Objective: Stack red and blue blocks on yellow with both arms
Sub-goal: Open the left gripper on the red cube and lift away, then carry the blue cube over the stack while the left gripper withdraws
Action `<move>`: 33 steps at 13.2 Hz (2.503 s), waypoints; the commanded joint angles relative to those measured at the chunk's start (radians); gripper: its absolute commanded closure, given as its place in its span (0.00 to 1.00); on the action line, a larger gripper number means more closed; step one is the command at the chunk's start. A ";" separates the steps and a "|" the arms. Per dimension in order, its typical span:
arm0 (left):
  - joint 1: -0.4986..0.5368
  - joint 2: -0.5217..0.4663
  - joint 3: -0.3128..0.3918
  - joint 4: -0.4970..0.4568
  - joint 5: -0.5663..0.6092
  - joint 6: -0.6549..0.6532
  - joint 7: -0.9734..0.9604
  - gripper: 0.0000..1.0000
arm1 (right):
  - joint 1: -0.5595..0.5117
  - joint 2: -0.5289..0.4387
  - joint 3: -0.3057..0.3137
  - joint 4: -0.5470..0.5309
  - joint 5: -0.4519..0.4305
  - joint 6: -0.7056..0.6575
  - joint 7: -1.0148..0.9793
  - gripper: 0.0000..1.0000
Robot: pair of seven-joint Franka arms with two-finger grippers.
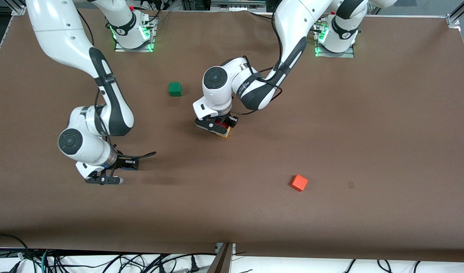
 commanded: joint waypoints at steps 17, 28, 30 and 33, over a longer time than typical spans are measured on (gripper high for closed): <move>0.081 -0.090 -0.014 0.037 0.036 -0.163 0.015 0.00 | 0.068 -0.031 0.008 0.273 0.012 -0.417 0.171 1.00; 0.527 -0.385 -0.012 0.038 0.034 -0.233 0.120 0.00 | 0.287 -0.004 0.080 0.307 0.016 -0.264 0.551 1.00; 0.608 -0.397 -0.009 0.038 0.033 -0.233 0.131 0.00 | 0.346 0.034 0.080 0.305 0.015 -0.190 0.628 1.00; 0.725 -0.408 -0.019 0.038 0.034 -0.260 0.137 0.00 | 0.383 0.053 0.080 0.304 0.016 -0.136 0.691 1.00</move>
